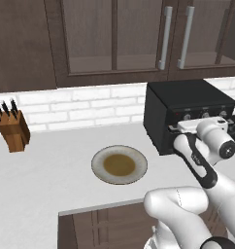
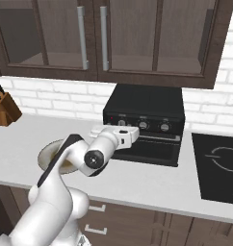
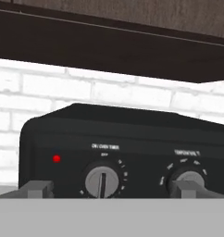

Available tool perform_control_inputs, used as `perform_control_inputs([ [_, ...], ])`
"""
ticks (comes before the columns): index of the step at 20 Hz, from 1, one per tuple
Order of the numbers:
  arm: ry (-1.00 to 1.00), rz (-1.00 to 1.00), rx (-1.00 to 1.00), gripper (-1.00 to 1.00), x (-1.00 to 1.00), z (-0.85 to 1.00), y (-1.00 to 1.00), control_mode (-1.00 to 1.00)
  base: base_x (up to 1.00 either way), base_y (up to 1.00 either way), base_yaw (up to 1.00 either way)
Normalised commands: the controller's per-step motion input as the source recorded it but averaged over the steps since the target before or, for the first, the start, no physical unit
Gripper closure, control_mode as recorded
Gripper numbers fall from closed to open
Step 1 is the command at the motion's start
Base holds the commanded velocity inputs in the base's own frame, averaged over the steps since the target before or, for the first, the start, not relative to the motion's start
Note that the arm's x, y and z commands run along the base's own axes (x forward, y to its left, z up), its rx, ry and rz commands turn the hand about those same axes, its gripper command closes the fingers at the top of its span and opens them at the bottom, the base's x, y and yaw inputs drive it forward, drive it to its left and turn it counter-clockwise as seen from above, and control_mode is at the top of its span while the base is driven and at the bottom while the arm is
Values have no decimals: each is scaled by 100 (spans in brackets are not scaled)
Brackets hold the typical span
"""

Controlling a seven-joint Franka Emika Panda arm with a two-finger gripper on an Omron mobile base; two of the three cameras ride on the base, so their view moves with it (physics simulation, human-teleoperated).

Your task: Pick up the kebab skewer and baguette bread, and place them inside the toaster oven. Close the toaster oven door and start by setting the timer.

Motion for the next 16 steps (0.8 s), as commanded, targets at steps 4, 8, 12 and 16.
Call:
perform_control_inputs([
  [4, 0, 0, 1, -100, 9, -5, 0, -100, 0, 0, 0],
  [8, 0, 0, 1, -100, 18, 0, 0, -100, 0, 0, 0],
  [12, 0, 0, 0, -100, 8, -5, 0, -100, 0, 0, 0],
  [16, 0, 0, 0, -100, 5, -10, 9, -100, 0, 0, 0],
])
